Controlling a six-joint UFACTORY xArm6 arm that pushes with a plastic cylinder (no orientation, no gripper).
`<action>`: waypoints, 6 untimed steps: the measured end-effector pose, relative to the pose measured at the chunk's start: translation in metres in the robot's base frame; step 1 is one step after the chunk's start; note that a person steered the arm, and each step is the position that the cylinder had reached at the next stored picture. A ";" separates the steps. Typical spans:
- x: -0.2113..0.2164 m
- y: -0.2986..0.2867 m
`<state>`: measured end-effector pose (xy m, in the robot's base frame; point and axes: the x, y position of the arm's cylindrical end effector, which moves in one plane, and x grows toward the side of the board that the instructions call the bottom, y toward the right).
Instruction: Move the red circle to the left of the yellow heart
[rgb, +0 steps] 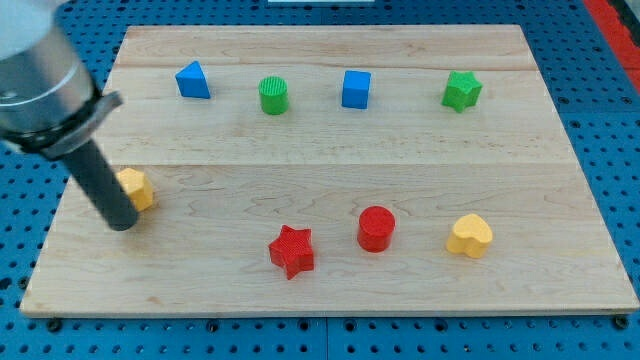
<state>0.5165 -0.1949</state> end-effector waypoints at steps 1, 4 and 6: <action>-0.024 0.026; -0.092 0.213; -0.045 0.230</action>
